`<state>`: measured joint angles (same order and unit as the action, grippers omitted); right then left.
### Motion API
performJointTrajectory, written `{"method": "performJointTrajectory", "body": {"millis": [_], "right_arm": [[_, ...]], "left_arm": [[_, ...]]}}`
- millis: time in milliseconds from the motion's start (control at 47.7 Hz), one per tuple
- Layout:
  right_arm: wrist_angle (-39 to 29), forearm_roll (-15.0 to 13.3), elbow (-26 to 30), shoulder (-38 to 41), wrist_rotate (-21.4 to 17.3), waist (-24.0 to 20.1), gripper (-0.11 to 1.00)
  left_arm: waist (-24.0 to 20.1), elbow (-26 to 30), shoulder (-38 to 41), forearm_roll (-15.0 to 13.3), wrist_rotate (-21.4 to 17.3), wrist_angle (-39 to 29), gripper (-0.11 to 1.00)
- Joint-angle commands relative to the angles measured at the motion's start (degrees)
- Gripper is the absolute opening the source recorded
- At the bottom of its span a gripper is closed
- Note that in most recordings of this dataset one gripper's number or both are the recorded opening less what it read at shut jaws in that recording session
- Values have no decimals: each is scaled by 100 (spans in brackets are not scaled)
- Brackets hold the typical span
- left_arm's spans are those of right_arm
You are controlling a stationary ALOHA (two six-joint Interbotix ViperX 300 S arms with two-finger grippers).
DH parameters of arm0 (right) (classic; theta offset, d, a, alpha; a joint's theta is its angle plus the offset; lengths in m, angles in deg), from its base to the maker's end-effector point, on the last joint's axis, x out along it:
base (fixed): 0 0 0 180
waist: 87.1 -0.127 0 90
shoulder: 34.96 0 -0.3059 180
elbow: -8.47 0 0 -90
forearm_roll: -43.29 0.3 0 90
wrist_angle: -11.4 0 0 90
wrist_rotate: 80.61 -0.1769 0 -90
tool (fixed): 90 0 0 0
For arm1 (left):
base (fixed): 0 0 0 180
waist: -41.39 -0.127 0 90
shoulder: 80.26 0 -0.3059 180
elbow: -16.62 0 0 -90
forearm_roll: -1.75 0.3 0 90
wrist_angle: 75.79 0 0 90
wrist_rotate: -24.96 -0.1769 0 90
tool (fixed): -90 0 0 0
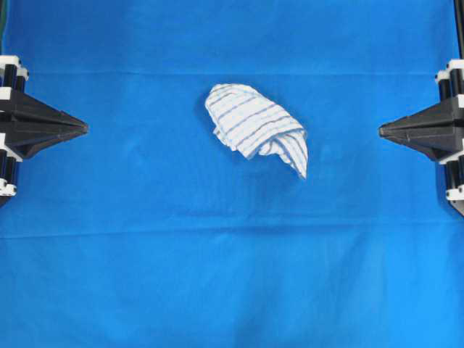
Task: Hand over the towel.
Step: 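Move the left gripper right toward the white-and-blue striped towel, then close the left gripper on the towel's top and lift it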
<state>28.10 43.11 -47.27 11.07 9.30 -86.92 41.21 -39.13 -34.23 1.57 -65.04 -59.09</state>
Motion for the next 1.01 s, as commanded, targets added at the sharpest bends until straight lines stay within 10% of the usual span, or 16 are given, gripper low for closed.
{"method": "performJointTrajectory", "body": {"millis": [0, 524, 839, 986], "right_arm": [[0, -9, 193, 35, 70, 26, 0], [-492, -70, 343, 132, 62, 35, 0], [-536, -70, 325, 255, 53, 35, 0], [-545, -70, 299, 360, 53, 35, 0]], "left_arm": [[0, 220, 149, -70, -53, 26, 0], [-501, 1907, 3094, -79, -53, 62, 3], [-536, 3340, 4790, -79, -62, -1116, 85], [-545, 3911, 5678, -79, -62, -1450, 93]]}}
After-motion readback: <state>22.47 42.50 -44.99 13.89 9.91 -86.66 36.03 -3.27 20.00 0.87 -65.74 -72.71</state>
